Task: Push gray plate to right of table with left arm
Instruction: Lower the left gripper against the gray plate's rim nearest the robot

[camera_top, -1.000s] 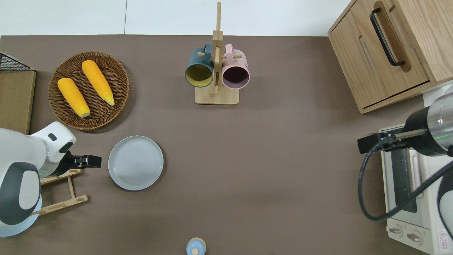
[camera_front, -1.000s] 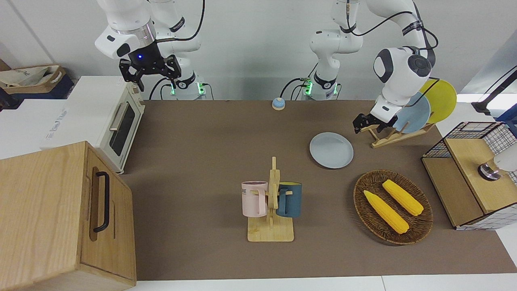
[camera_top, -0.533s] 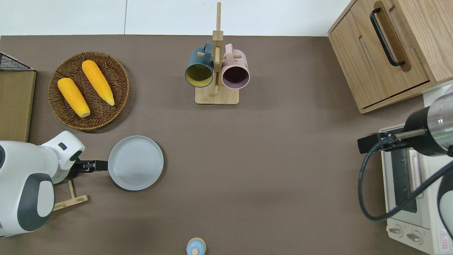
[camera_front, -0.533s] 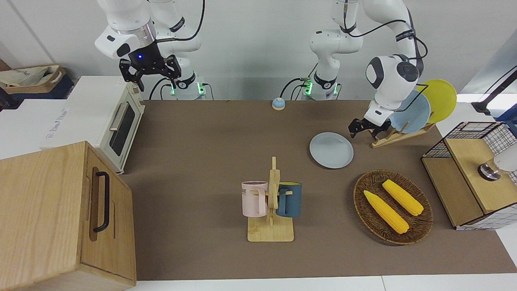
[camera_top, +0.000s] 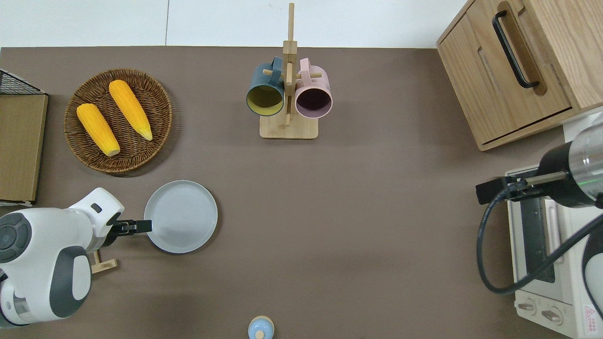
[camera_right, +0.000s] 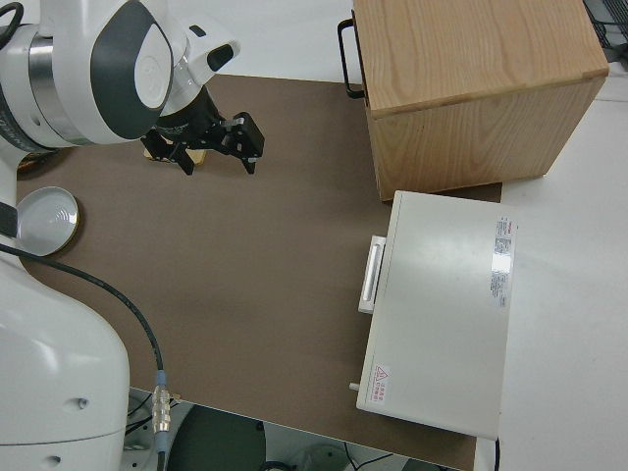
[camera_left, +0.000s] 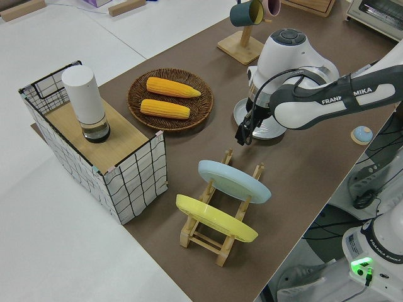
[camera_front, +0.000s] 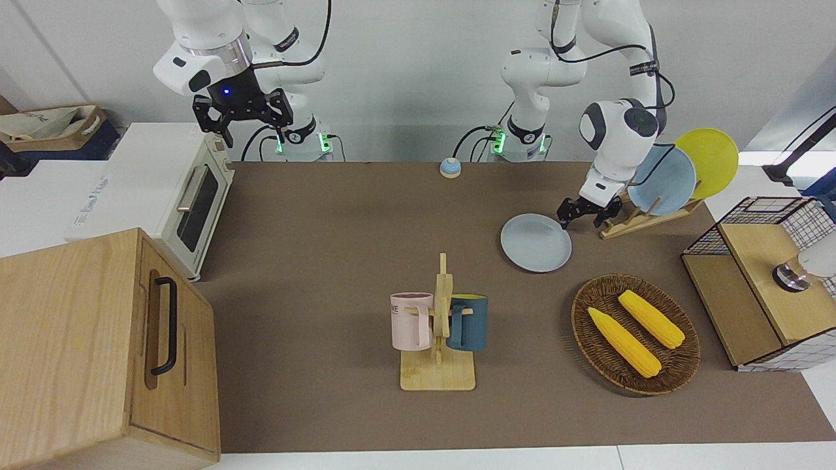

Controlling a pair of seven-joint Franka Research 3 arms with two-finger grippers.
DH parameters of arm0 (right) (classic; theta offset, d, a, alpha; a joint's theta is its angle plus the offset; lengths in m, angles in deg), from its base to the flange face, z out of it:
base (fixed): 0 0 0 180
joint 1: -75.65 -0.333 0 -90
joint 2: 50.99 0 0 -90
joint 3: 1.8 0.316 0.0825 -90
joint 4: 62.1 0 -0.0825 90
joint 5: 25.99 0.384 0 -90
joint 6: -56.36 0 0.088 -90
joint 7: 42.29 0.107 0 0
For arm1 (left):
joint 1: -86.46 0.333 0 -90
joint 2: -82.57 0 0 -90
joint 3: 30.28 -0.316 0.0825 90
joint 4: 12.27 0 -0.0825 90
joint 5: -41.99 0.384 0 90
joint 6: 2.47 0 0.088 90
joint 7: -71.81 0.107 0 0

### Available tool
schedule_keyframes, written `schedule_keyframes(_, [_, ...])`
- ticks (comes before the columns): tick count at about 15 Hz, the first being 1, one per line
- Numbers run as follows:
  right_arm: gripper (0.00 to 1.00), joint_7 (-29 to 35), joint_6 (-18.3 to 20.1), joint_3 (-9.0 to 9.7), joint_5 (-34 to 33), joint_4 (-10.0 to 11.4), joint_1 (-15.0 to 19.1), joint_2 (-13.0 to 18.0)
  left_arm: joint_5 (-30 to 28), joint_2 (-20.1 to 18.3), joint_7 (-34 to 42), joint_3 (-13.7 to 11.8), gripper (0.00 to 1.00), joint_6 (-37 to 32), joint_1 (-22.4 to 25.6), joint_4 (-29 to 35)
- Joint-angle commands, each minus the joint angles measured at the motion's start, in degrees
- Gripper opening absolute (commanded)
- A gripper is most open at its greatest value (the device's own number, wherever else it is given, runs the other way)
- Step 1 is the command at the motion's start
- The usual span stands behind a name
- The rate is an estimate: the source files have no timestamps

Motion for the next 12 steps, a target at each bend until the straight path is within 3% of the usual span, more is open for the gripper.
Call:
schedule_keyframes(1, [0.983, 0.0, 0.7, 0.76, 0.6, -0.2, 1.2, 0.4, -0.4, 0.2, -3.7, 1.3, 0.99, 5.3, -0.2, 2.7])
schedule_keyframes(7, [0.983, 0.0, 0.7, 0.85, 0.6, -0.2, 1.2, 0.4, -0.4, 1.7, -4.5, 2.0, 0.98, 7.1, -0.2, 3.0])
schedule_keyframes(12, [0.983, 0.1, 0.8, 0.85, 0.6, -0.2, 1.2, 0.4, -0.4, 2.2, -4.5, 2.0, 0.85, 7.4, -0.3, 2.9])
